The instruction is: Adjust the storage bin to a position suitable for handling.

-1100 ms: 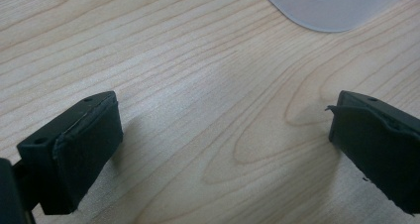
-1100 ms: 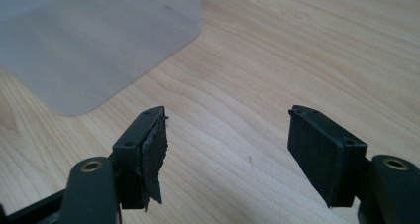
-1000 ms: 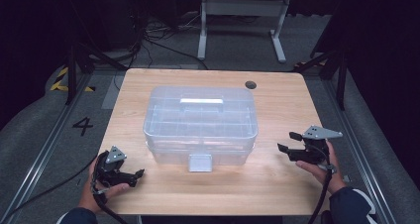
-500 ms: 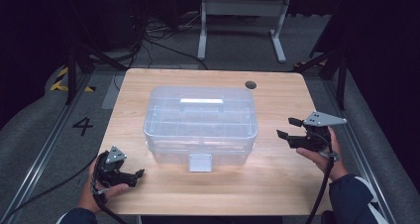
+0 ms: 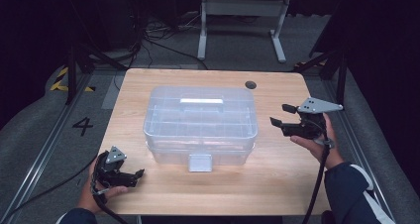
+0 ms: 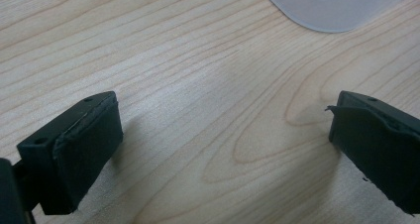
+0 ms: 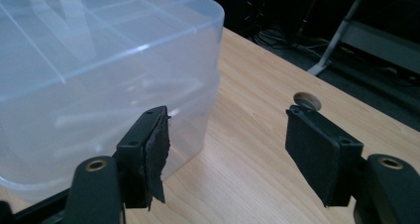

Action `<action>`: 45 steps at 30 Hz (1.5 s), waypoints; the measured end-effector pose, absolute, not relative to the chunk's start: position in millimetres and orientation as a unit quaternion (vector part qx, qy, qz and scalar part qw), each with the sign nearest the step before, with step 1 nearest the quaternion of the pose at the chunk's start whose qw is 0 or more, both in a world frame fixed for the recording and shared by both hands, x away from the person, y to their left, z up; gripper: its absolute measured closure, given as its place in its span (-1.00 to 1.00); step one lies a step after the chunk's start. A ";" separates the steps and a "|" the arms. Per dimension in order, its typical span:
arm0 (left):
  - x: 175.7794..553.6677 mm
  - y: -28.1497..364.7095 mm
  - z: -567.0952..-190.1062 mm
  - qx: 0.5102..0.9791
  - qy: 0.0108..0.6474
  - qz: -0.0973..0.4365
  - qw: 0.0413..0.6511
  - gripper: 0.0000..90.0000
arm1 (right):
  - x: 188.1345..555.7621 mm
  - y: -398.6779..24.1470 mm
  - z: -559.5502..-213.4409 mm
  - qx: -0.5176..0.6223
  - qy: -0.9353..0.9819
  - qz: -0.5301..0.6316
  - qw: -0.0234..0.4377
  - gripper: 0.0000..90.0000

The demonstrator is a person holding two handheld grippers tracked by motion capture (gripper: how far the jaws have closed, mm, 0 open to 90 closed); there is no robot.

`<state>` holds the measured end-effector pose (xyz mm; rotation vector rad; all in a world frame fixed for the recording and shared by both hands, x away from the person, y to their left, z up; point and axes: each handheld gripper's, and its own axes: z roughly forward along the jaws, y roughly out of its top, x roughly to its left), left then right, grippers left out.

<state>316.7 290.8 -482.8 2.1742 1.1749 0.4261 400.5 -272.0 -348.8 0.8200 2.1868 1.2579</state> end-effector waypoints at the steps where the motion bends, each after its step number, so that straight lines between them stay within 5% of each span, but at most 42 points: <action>1: 316.8 290.8 -482.8 0.824 0.445 0.163 0.311 -0.99 | 401.3 -269.3 -347.1 0.297 0.800 0.461 0.241 -0.24; 35: 316.4 290.3 -482.7 0.822 0.449 0.164 0.311 -0.98 | 414.6 -190.1 -315.6 0.225 0.813 0.493 0.212 -0.18; 45: 316.4 290.3 -482.6 0.822 0.448 0.164 0.310 -0.98 | 412.4 -161.2 -315.2 0.196 0.831 0.481 0.198 -0.03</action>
